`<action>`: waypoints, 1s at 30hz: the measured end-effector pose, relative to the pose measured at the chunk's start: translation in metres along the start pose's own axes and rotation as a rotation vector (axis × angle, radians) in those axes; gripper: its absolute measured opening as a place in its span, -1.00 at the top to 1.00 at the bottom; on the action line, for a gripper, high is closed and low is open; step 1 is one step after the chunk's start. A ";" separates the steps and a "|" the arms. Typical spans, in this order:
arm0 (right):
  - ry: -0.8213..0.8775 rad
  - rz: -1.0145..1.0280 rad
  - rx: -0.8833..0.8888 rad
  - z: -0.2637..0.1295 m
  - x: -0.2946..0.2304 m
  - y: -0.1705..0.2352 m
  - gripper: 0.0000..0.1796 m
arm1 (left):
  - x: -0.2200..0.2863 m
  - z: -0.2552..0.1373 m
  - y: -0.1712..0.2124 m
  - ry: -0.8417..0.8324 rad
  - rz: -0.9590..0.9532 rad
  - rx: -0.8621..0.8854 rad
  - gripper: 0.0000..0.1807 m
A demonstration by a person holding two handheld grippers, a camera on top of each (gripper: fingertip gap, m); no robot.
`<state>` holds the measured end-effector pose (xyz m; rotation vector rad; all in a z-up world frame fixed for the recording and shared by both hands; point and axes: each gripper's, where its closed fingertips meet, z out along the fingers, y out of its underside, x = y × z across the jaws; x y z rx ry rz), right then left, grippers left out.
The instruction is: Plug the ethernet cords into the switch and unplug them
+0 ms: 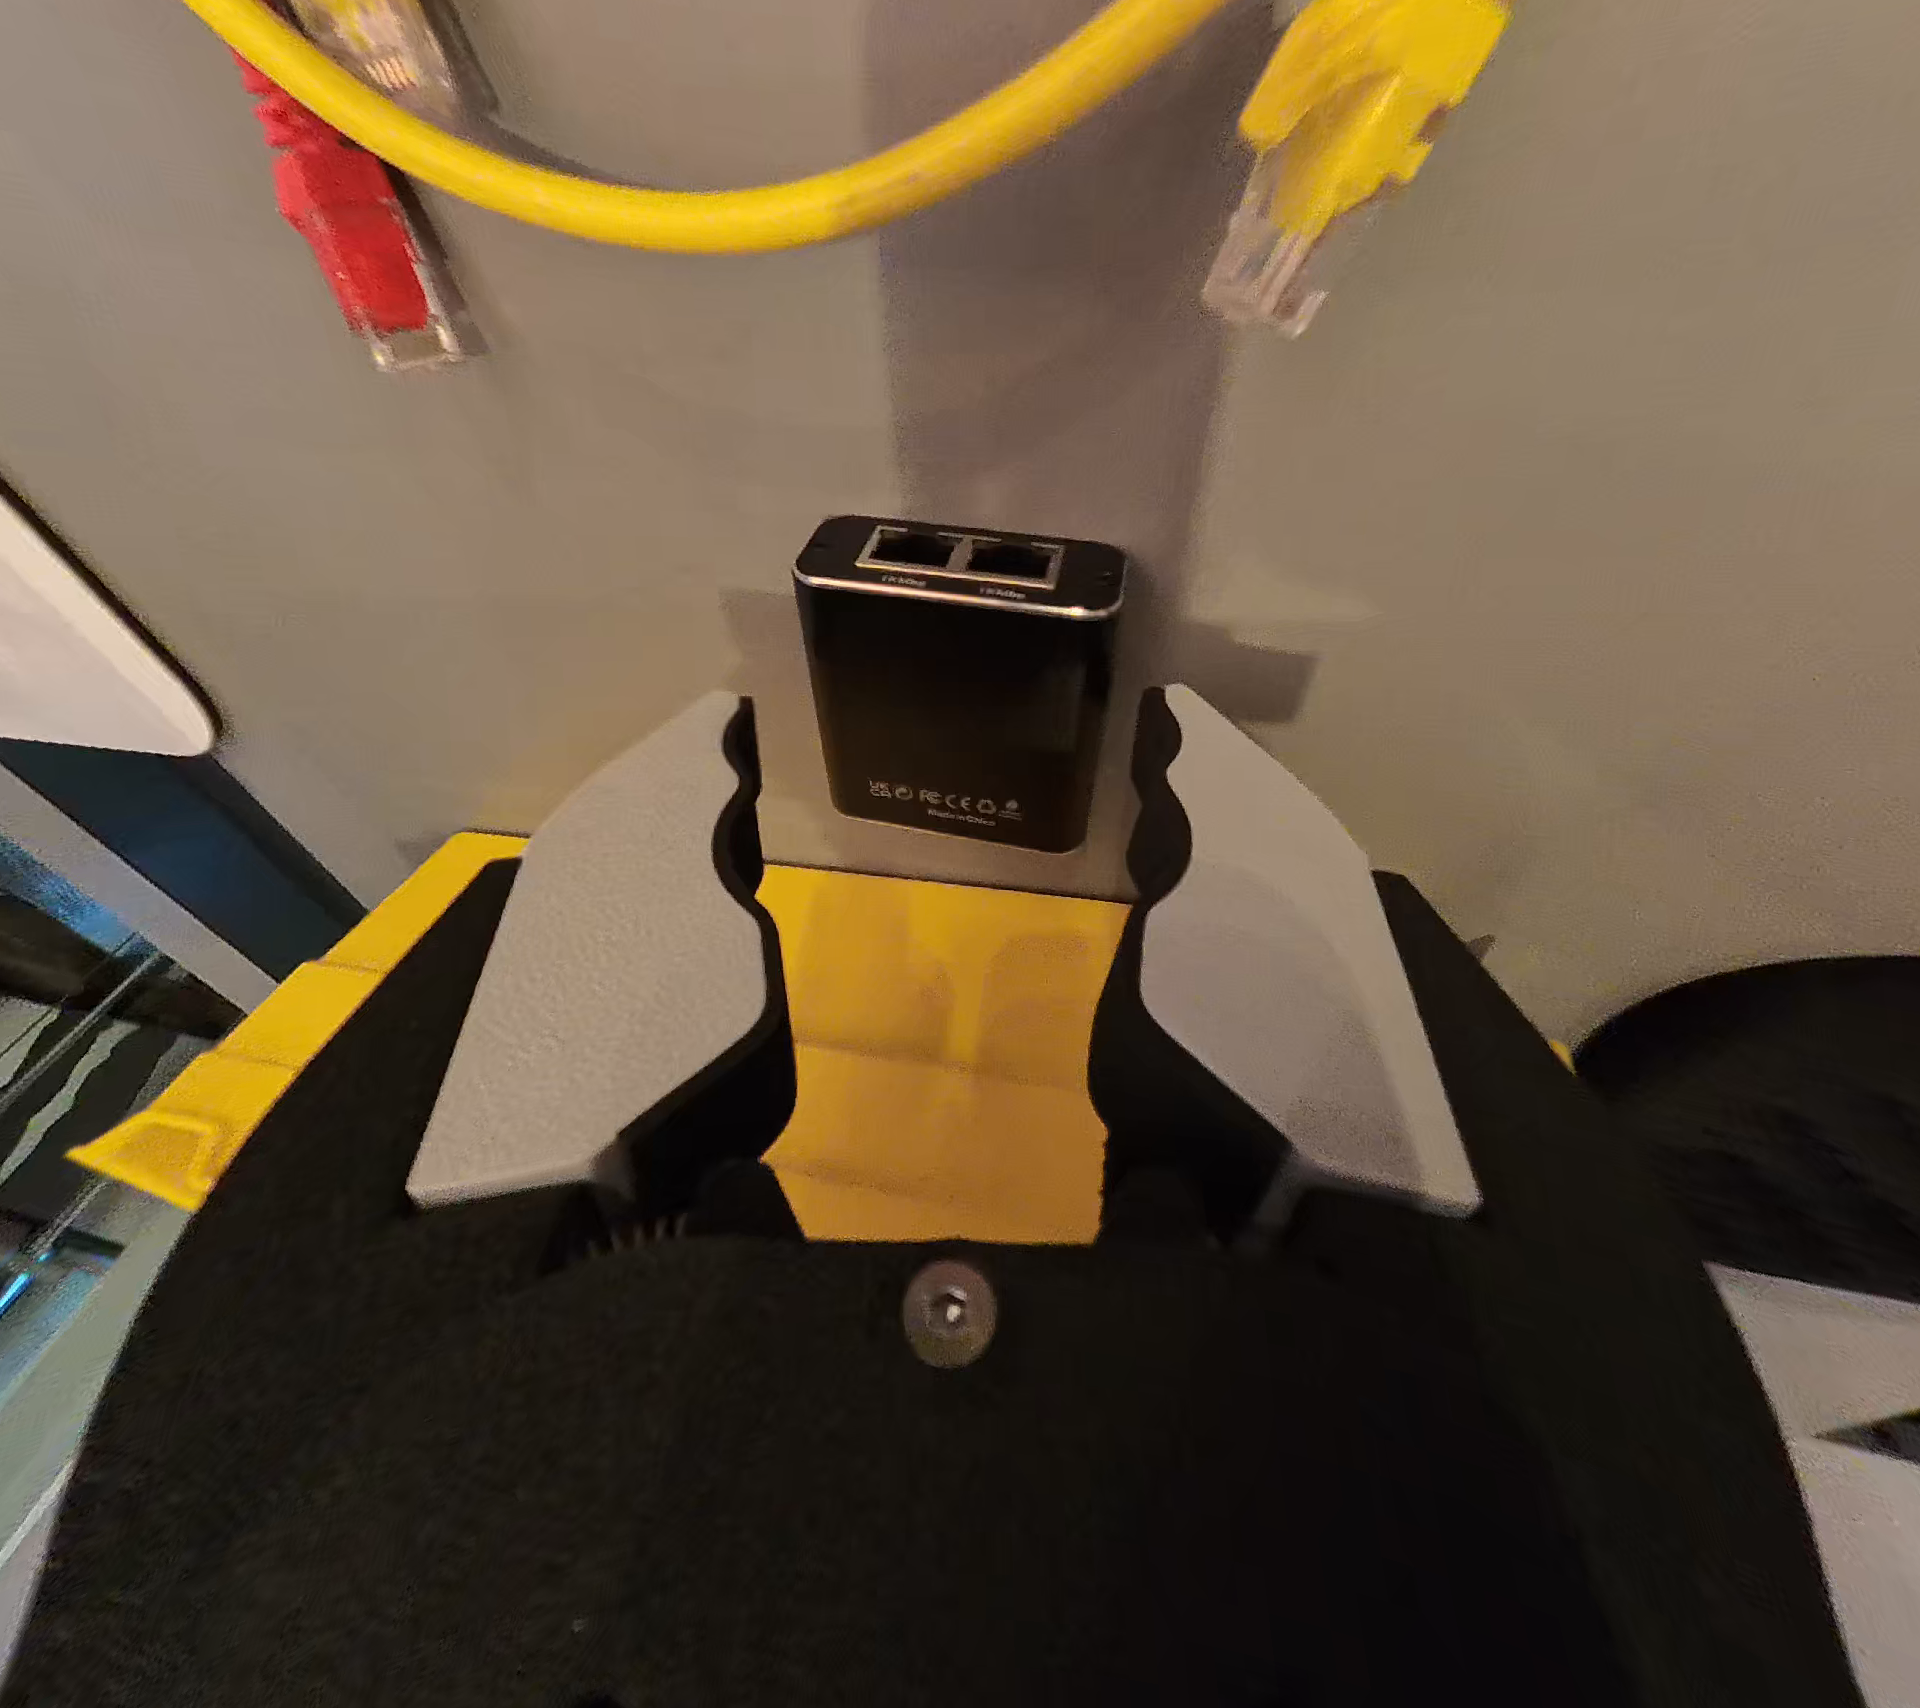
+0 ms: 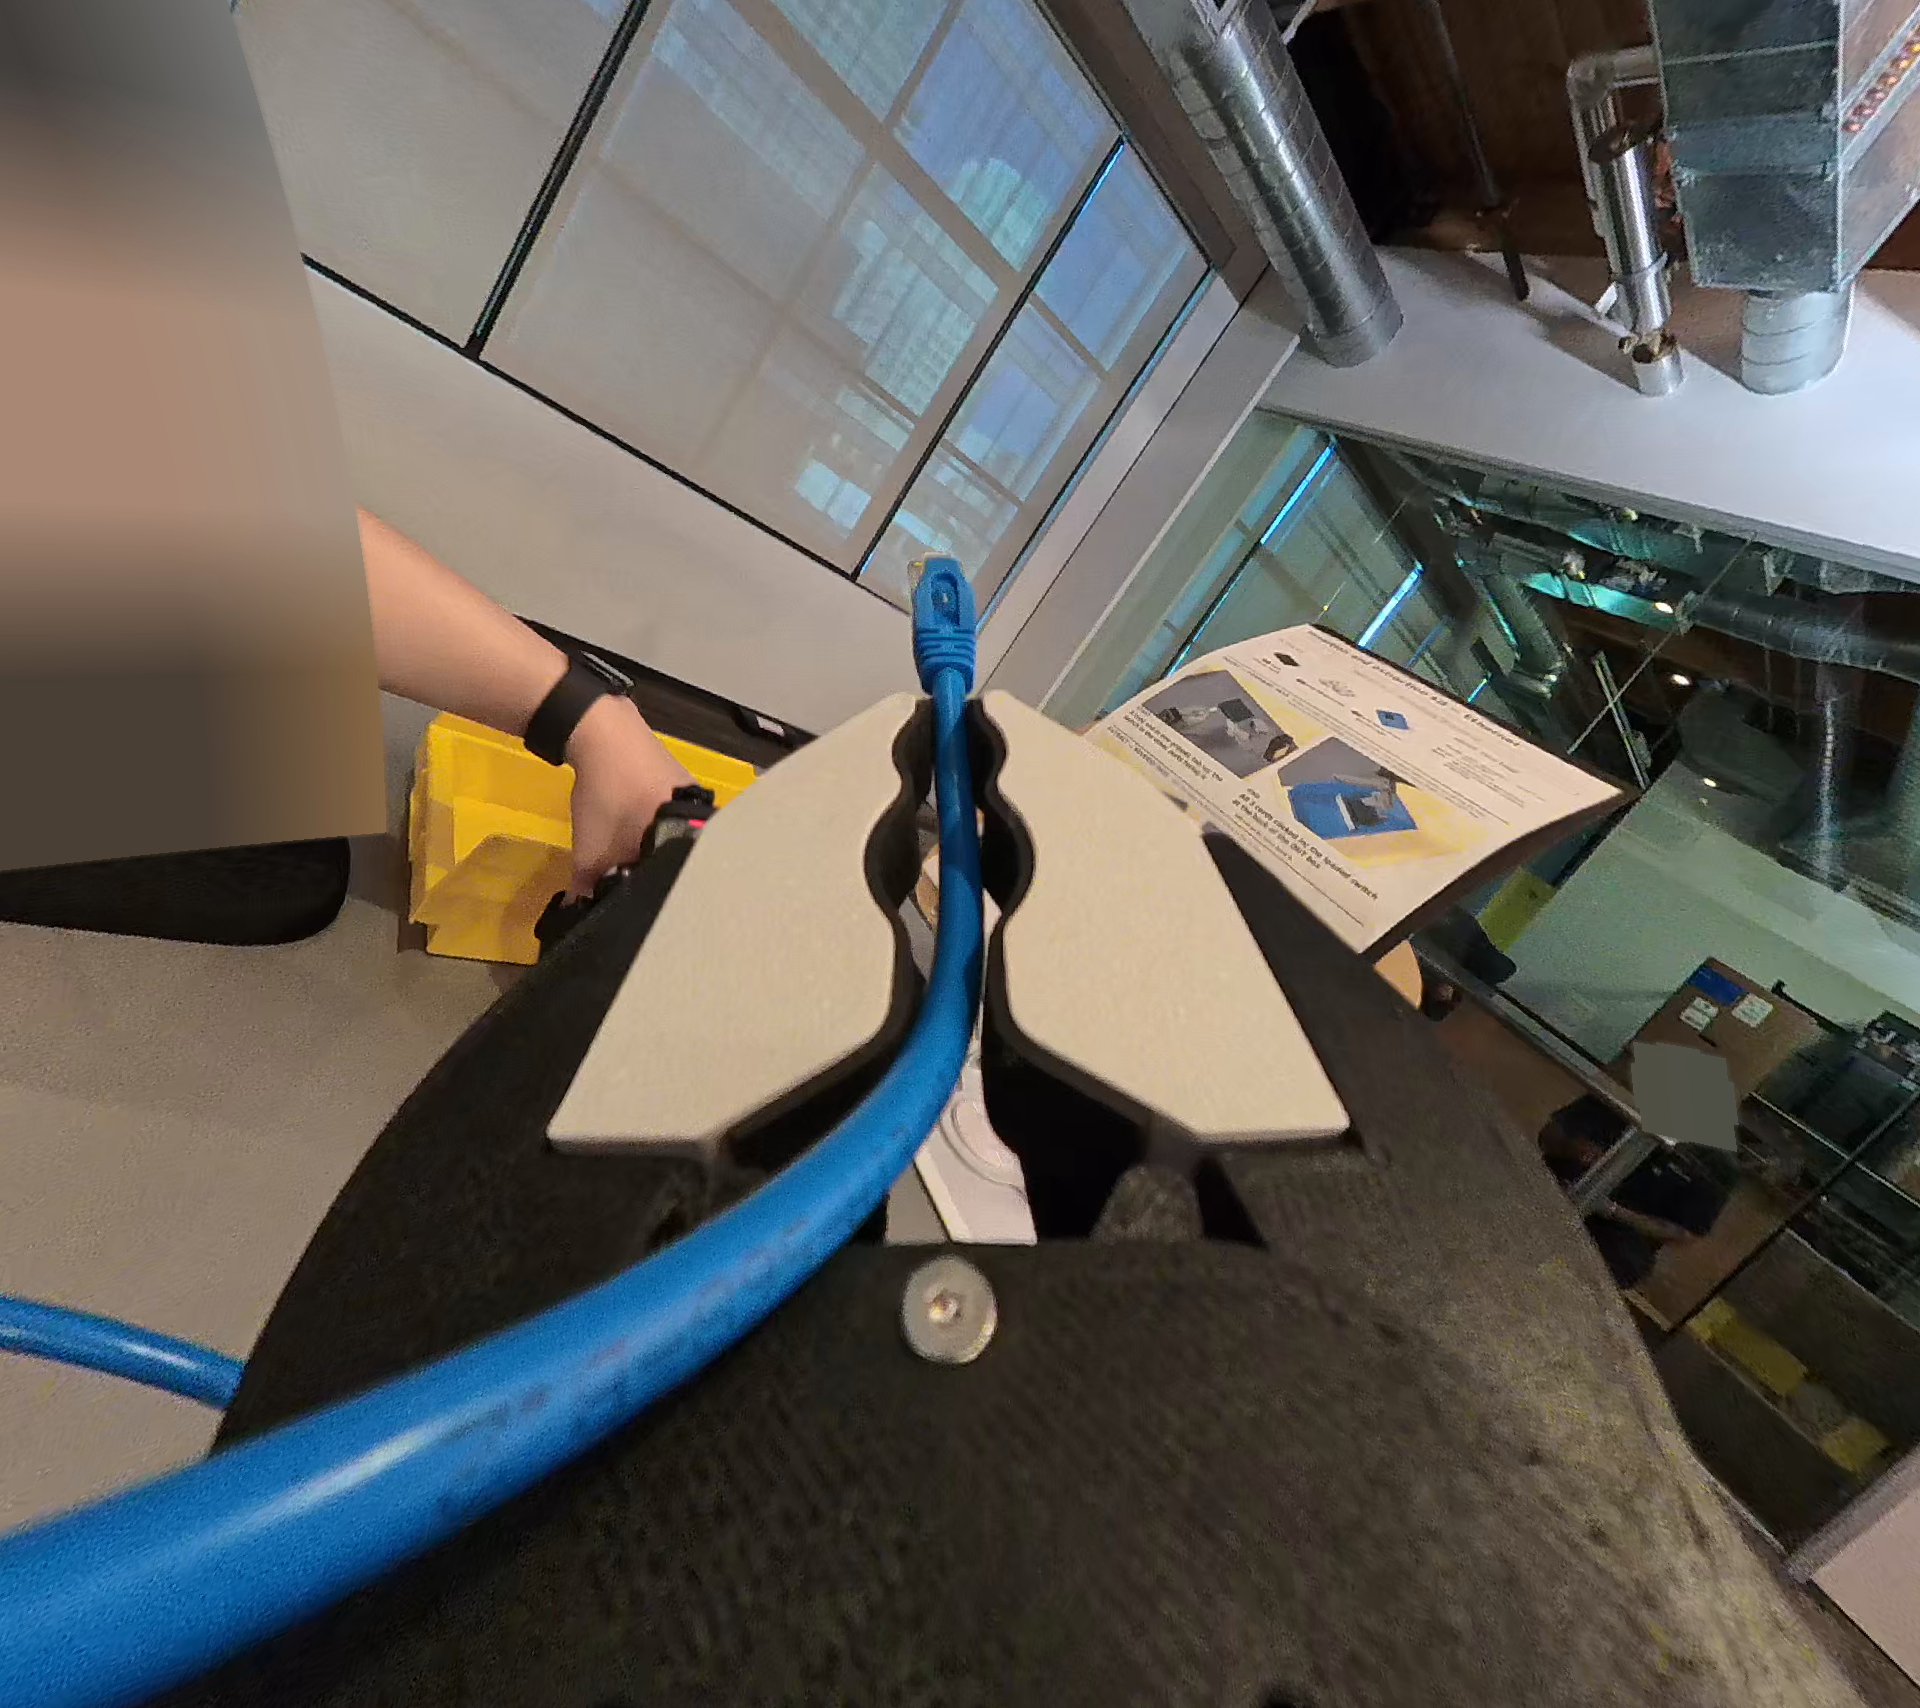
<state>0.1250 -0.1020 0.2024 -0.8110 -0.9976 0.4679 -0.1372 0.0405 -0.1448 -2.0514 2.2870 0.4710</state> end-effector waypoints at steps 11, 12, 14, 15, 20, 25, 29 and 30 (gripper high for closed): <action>-0.010 0.009 -0.018 0.000 0.001 0.007 0.92 | 0.003 0.012 0.000 0.093 0.053 -0.057 0.25; -0.012 0.006 -0.025 0.001 0.001 0.008 0.92 | 0.002 0.012 -0.001 0.101 0.058 -0.068 0.23; -0.020 0.001 -0.039 0.003 -0.001 0.010 0.92 | 0.004 0.013 -0.001 0.132 0.068 -0.082 0.26; -0.019 -0.003 -0.043 0.004 -0.002 0.010 0.92 | 0.005 0.013 -0.001 0.151 0.070 -0.089 0.29; -0.021 -0.002 -0.050 0.004 -0.002 0.012 0.92 | 0.008 0.014 0.000 0.208 0.042 -0.110 0.32; -0.021 -0.001 -0.053 0.002 -0.001 0.013 0.92 | 0.008 0.013 0.000 0.174 0.071 -0.149 0.33; -0.015 -0.010 -0.043 -0.001 -0.001 0.010 0.92 | 0.006 0.005 -0.009 0.081 0.043 -0.059 0.33; -0.012 -0.012 -0.038 -0.003 -0.001 0.009 0.92 | 0.004 -0.001 -0.014 0.044 0.017 -0.010 0.33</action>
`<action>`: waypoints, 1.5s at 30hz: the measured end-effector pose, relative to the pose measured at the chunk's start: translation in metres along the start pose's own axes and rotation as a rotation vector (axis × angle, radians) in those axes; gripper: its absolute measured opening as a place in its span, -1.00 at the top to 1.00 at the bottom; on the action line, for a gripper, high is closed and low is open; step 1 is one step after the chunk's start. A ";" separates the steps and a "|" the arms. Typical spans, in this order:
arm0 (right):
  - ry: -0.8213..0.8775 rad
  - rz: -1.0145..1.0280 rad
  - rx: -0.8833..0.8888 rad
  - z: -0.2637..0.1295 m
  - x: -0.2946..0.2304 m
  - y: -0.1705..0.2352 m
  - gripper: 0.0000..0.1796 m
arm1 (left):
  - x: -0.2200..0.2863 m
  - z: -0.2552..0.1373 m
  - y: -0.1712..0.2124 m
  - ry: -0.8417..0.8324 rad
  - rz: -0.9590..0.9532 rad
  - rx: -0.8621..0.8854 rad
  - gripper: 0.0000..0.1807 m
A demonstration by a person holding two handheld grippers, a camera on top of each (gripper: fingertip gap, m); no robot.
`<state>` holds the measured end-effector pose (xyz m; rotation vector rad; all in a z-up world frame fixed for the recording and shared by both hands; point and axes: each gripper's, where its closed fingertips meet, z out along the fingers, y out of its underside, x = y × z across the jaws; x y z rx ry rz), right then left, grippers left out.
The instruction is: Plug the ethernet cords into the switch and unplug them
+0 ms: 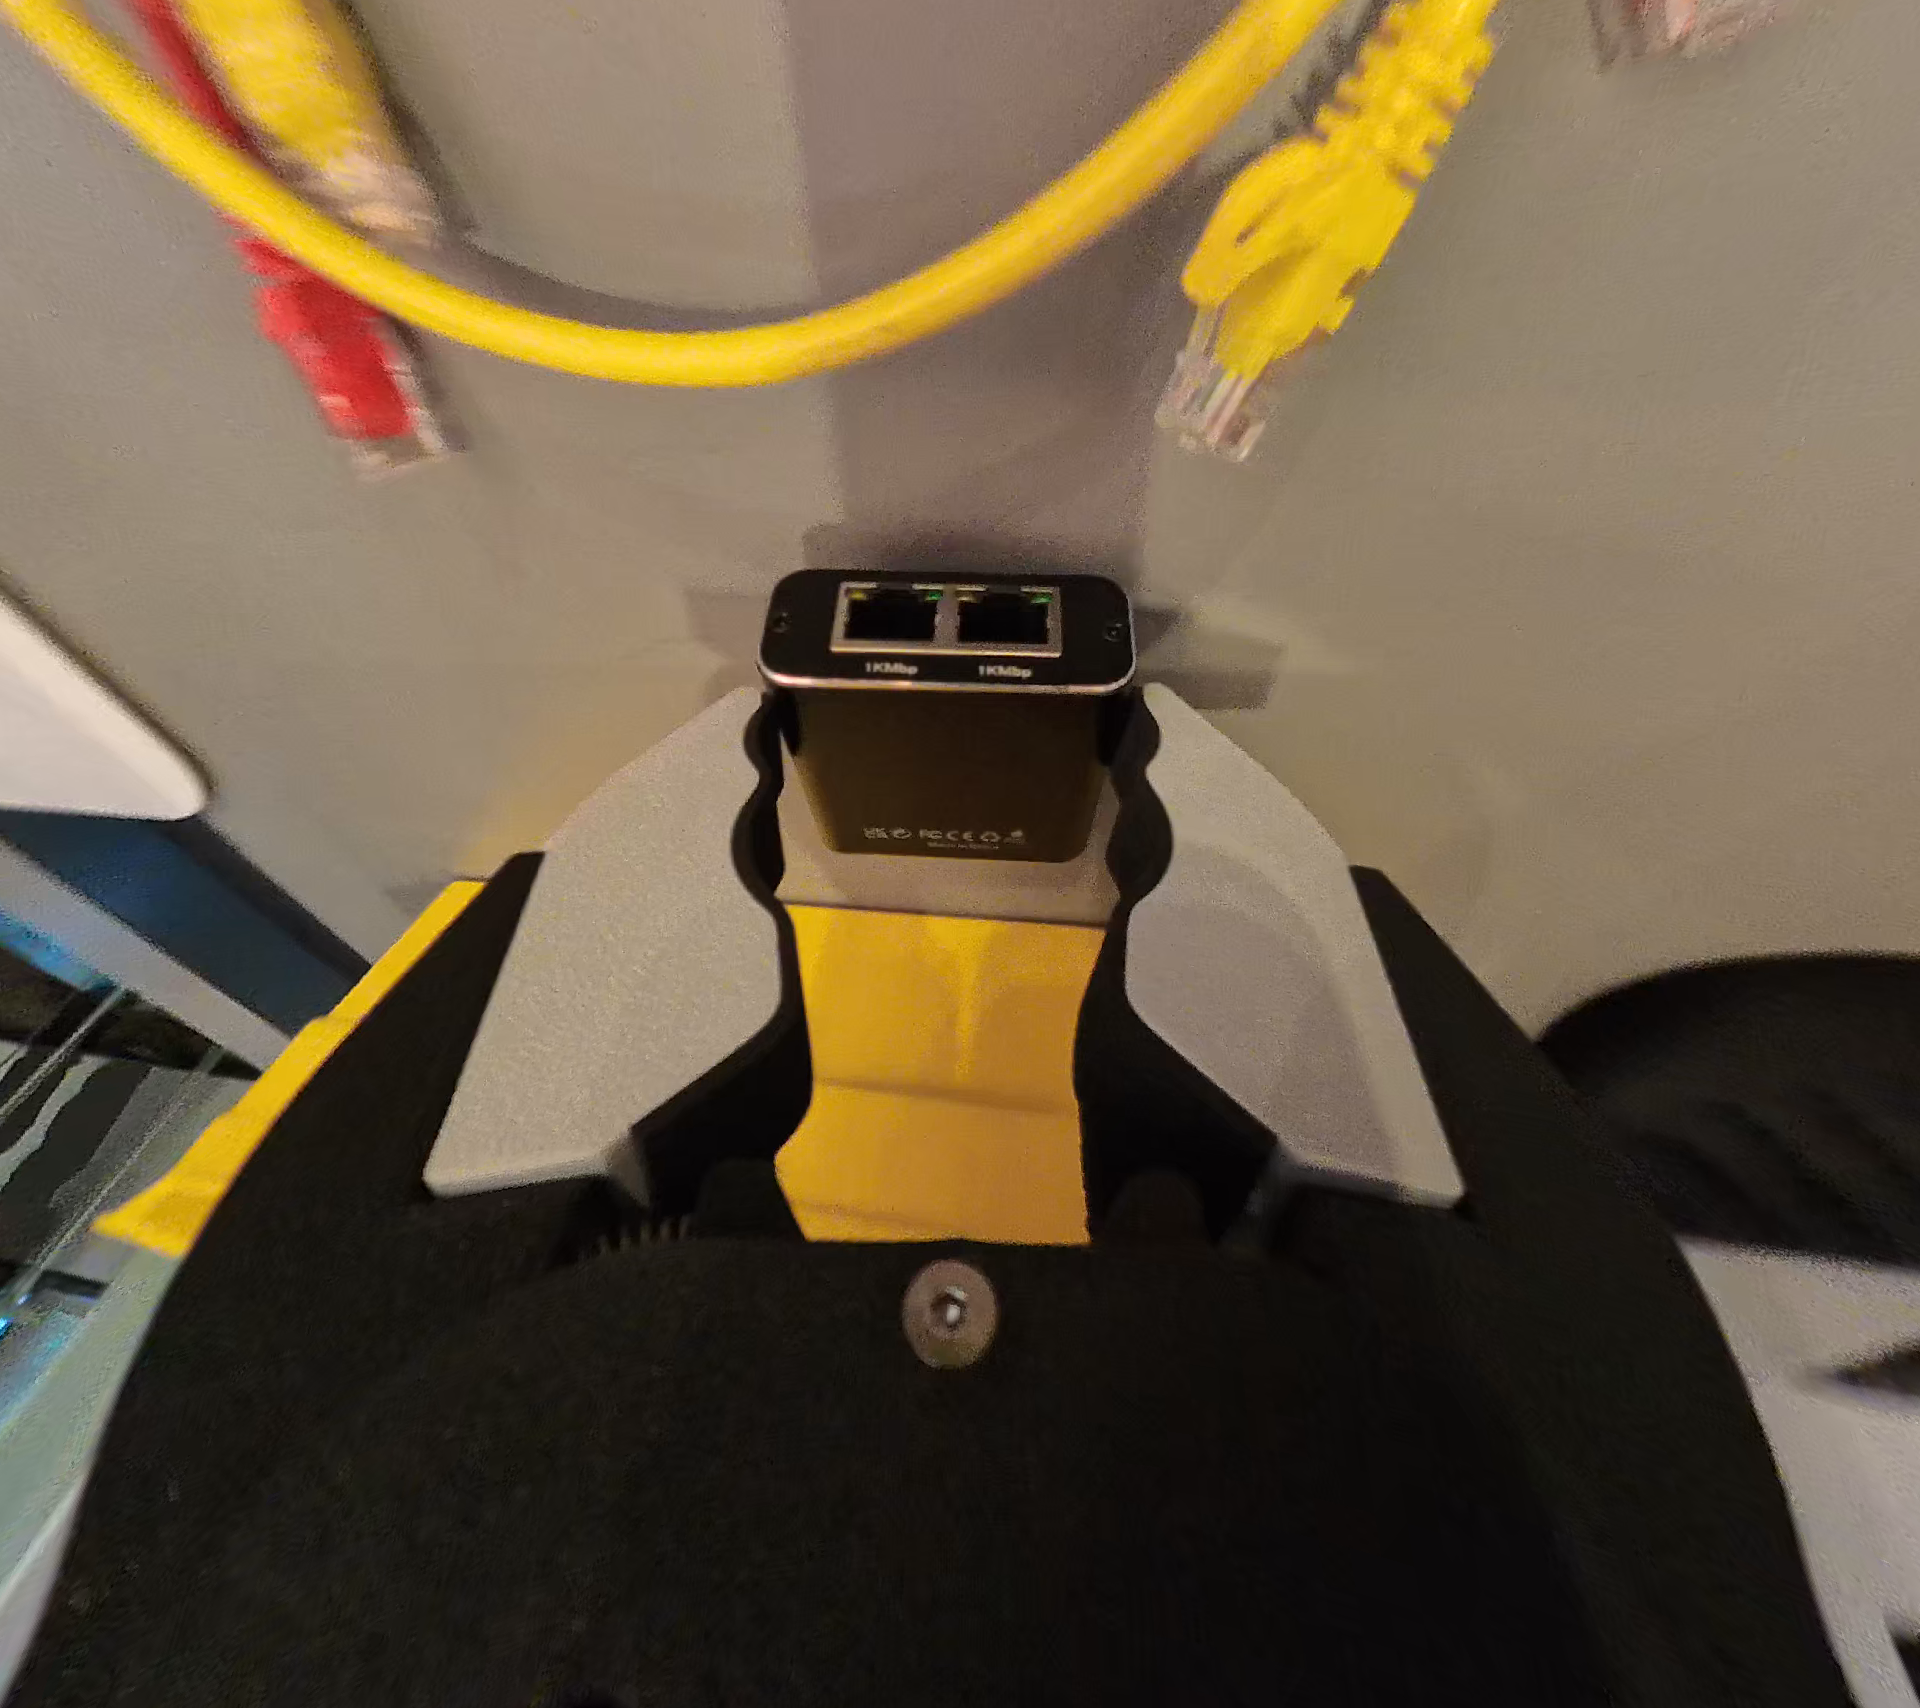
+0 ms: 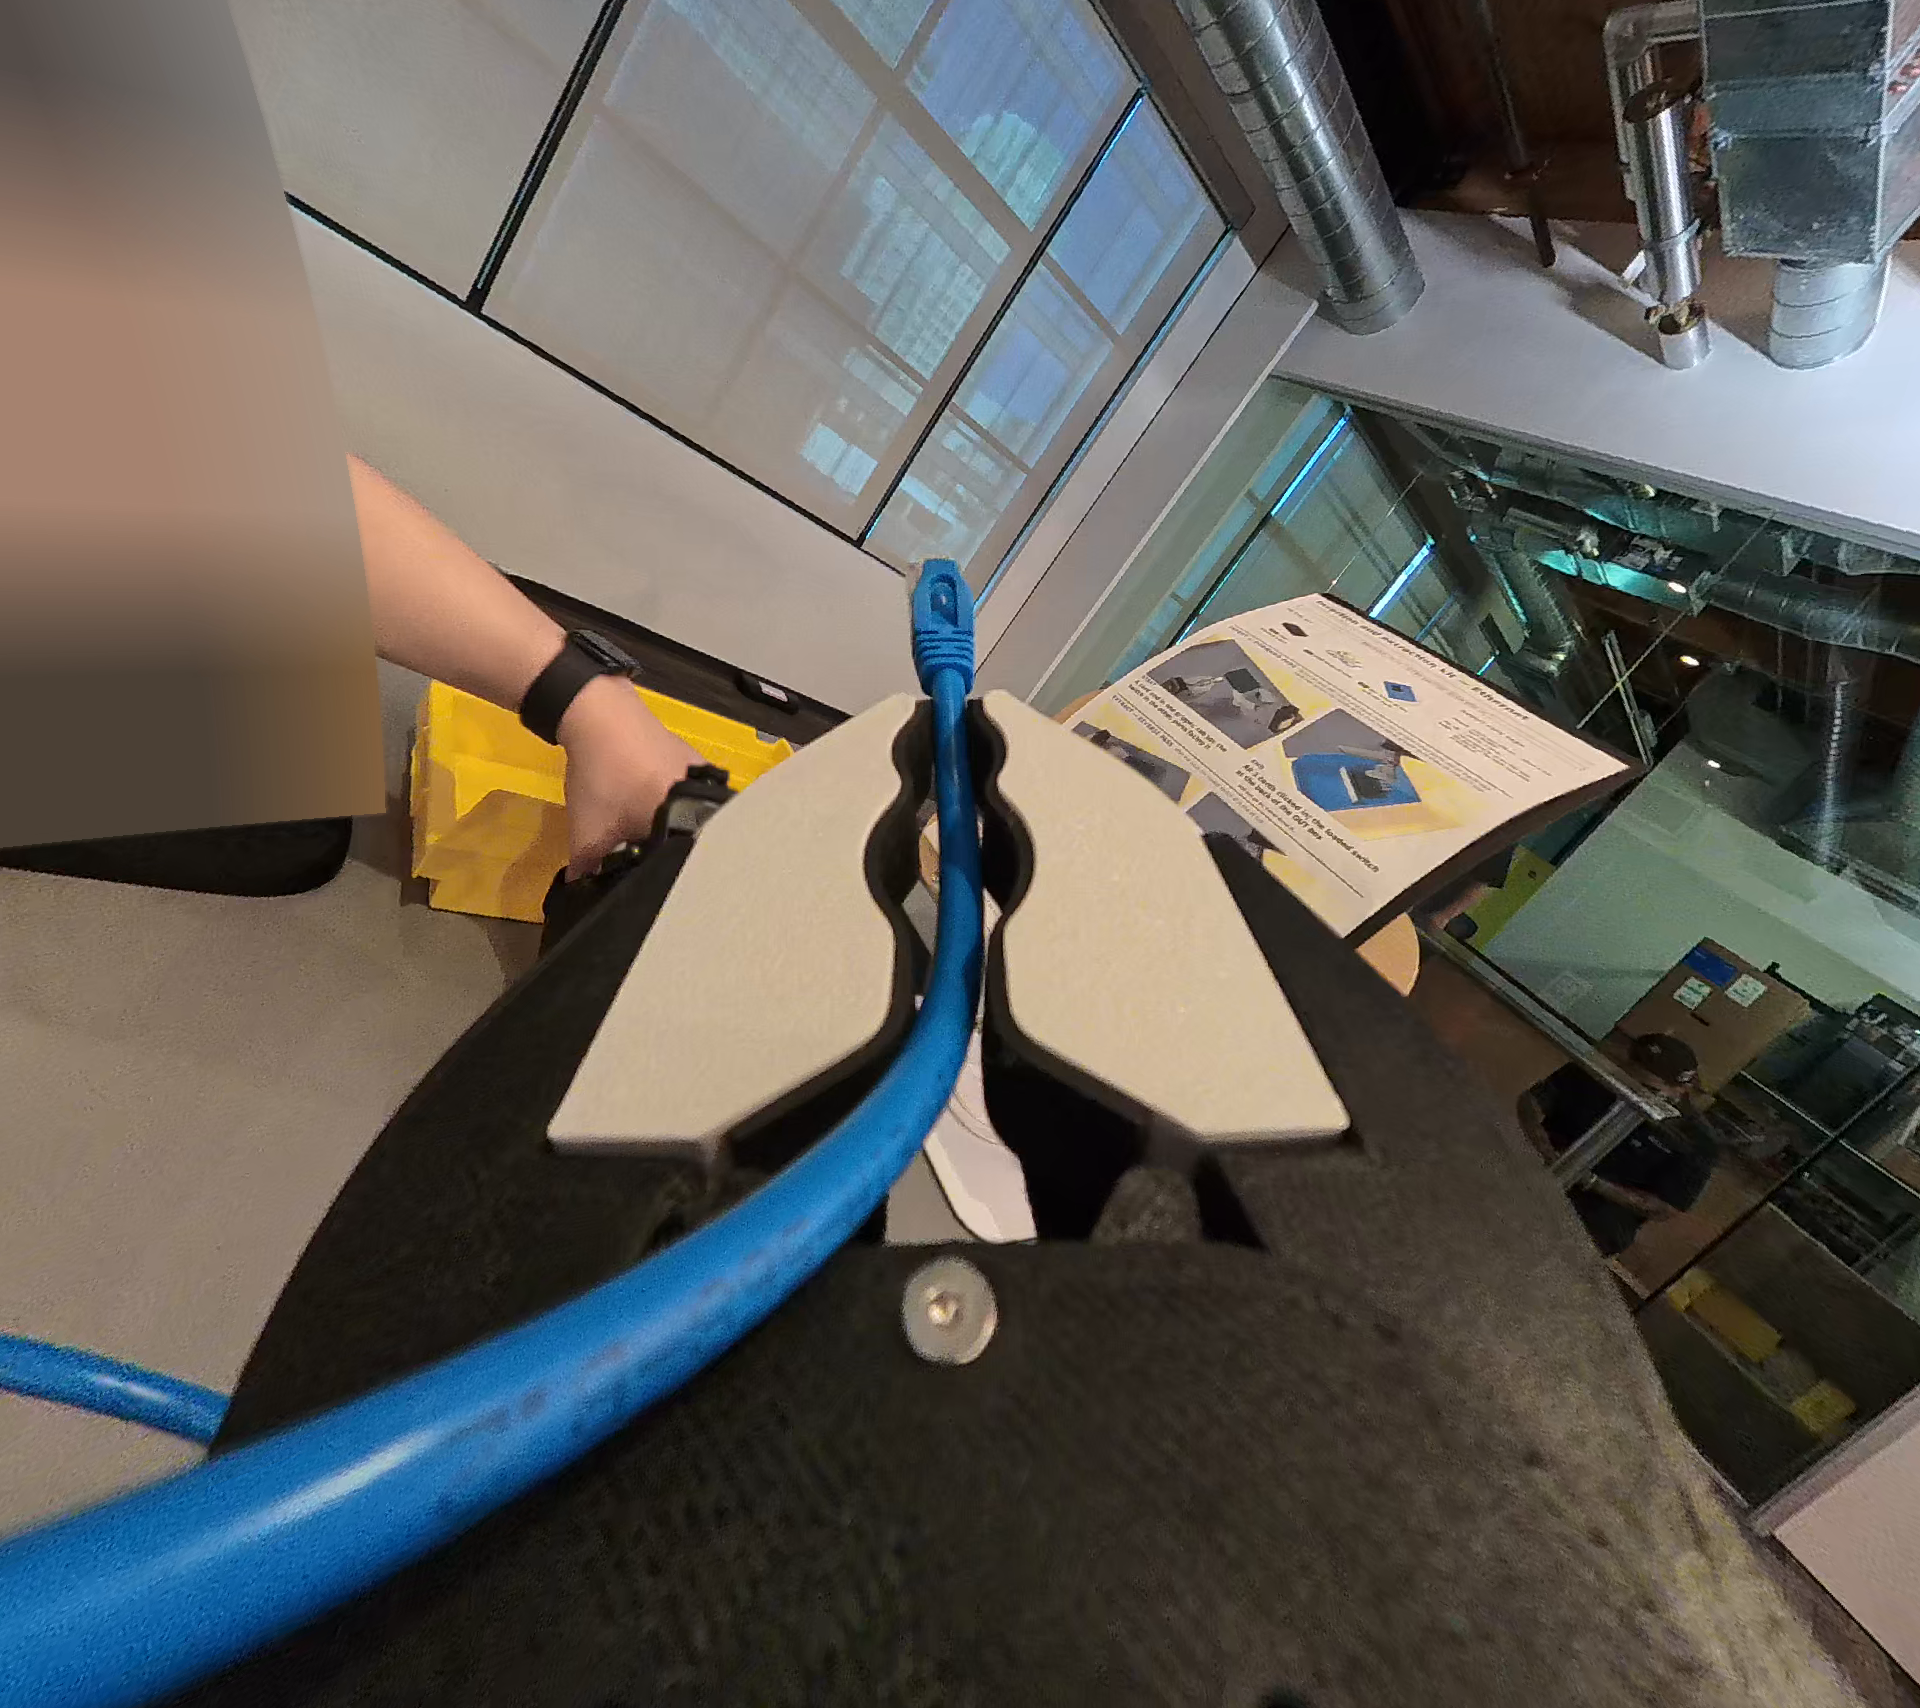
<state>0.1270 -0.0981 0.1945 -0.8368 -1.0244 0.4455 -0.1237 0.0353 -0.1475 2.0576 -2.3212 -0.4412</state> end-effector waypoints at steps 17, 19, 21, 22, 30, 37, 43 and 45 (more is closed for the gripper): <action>0.189 0.326 0.114 0.018 0.039 -0.016 0.93 | -0.073 -0.258 -0.019 -1.485 -0.388 0.835 0.33; 0.156 0.366 0.105 0.034 0.033 -0.014 0.93 | -0.072 -0.279 -0.020 -1.612 -0.360 0.817 0.33; 0.130 0.383 0.065 0.052 0.025 -0.008 0.93 | -0.071 -0.299 -0.021 -1.718 -0.336 0.834 0.33; 0.114 0.388 0.049 0.061 0.020 -0.005 0.93 | -0.069 -0.308 -0.020 -1.769 -0.329 0.842 0.34; -0.101 0.648 0.029 0.105 -0.014 0.008 0.93 | -0.055 -0.335 0.022 -2.073 -0.297 0.736 0.33; -0.231 0.922 0.042 0.134 -0.033 0.026 0.93 | -0.047 -0.336 0.051 -2.185 -0.253 0.565 0.33; -0.175 0.951 -0.016 0.156 -0.049 0.039 0.93 | -0.038 -0.343 0.053 -2.246 -0.201 0.524 0.34; -0.153 0.972 -0.010 0.158 -0.049 0.040 0.93 | -0.038 -0.343 0.052 -2.245 -0.189 0.518 0.34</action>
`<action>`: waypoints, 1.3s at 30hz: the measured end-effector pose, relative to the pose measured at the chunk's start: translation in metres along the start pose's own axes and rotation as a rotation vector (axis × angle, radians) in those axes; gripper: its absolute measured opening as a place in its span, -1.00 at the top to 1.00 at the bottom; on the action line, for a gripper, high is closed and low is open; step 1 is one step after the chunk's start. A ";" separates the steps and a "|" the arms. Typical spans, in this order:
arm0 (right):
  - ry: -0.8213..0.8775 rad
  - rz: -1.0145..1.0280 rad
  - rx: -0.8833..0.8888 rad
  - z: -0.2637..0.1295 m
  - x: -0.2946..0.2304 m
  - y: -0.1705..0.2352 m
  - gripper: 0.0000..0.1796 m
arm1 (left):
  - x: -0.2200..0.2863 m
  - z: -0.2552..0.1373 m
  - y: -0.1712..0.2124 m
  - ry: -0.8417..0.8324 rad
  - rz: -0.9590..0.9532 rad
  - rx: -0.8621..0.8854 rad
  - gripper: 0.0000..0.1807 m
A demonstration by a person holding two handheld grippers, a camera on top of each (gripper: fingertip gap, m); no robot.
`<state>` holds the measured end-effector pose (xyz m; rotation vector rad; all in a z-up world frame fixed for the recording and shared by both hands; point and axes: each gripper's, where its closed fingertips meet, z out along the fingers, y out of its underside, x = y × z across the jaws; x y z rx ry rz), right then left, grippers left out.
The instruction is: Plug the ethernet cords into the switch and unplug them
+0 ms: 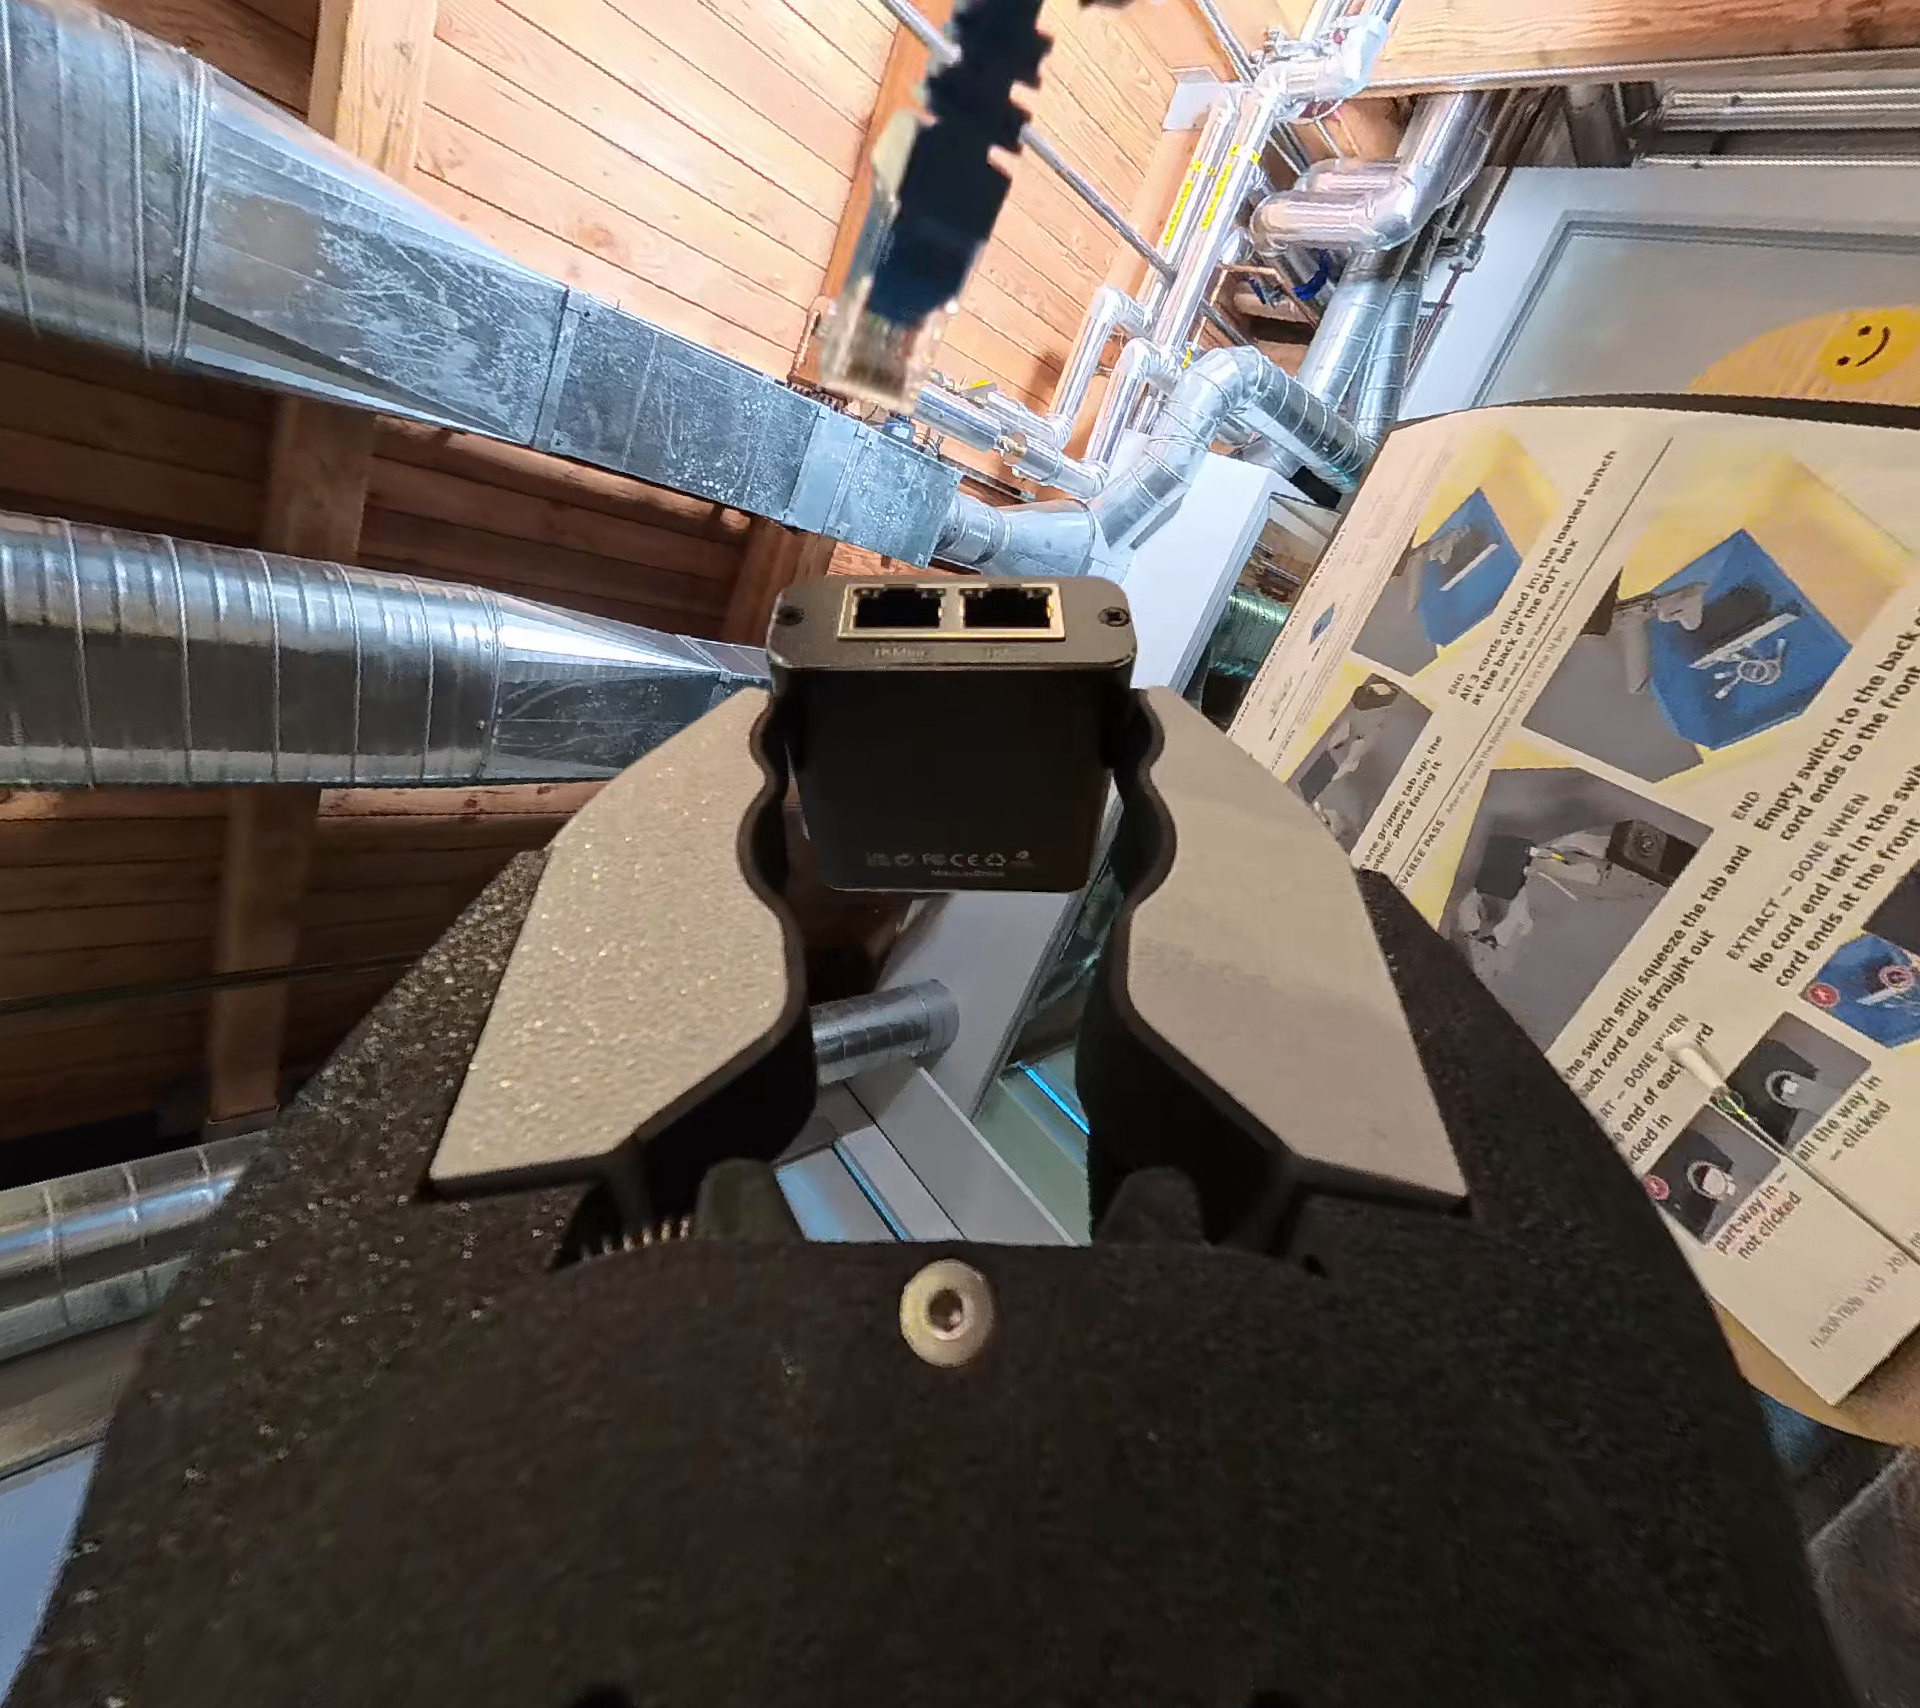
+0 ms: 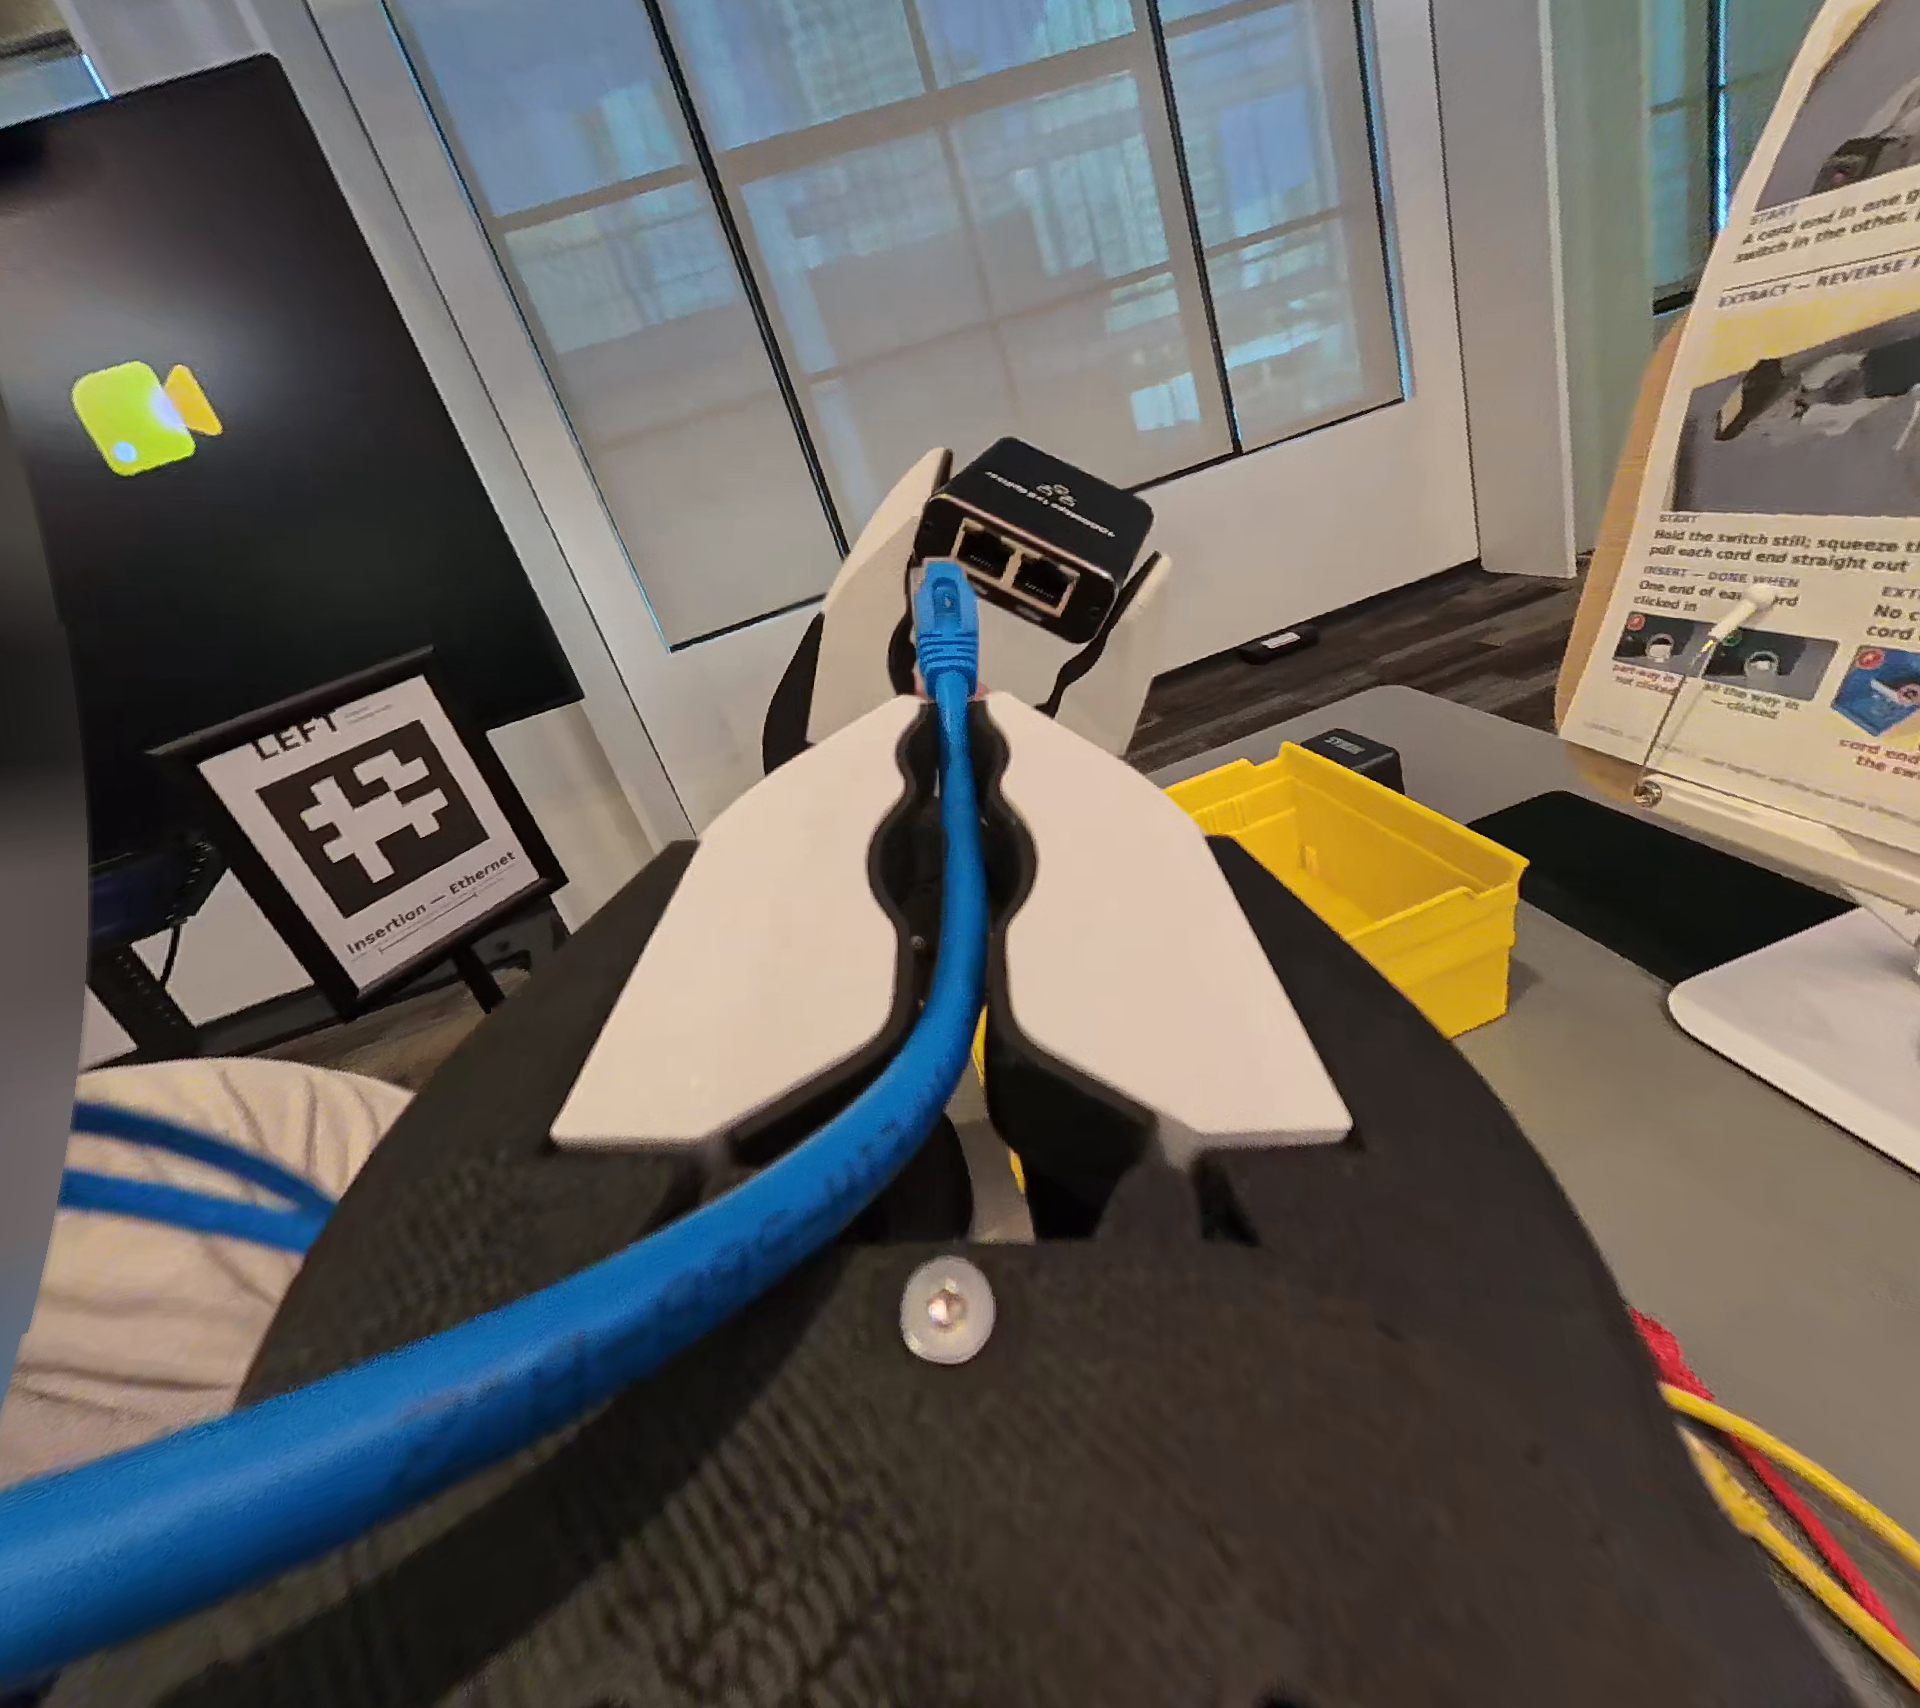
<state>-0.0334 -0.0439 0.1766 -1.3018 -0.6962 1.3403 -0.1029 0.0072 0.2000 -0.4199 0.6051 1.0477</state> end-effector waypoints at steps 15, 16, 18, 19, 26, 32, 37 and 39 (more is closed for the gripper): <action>0.005 0.098 -0.005 0.006 0.010 0.010 0.93 | 0.003 -0.002 -0.007 0.000 0.024 0.015 0.33; 0.006 0.100 -0.008 0.006 0.011 0.011 0.93 | 0.003 -0.002 -0.007 0.000 0.026 0.014 0.33; 0.011 0.105 -0.004 0.007 0.012 0.011 0.93 | 0.003 -0.003 -0.007 -0.001 0.028 0.018 0.33; 0.013 0.107 -0.005 0.007 0.013 0.011 0.93 | 0.003 -0.003 -0.008 -0.001 0.030 0.019 0.33; 0.034 0.115 -0.005 0.007 0.018 0.012 0.93 | 0.009 -0.003 -0.010 0.009 0.047 0.028 0.33; 0.045 0.115 -0.015 0.007 0.020 0.013 0.94 | 0.011 -0.004 -0.013 0.011 0.051 0.031 0.34; 0.058 0.113 -0.016 0.007 0.022 0.014 0.94 | 0.009 -0.004 -0.014 0.004 0.050 0.035 0.33; 0.057 0.117 -0.017 0.007 0.022 0.014 0.94 | 0.008 -0.004 -0.014 0.003 0.049 0.035 0.33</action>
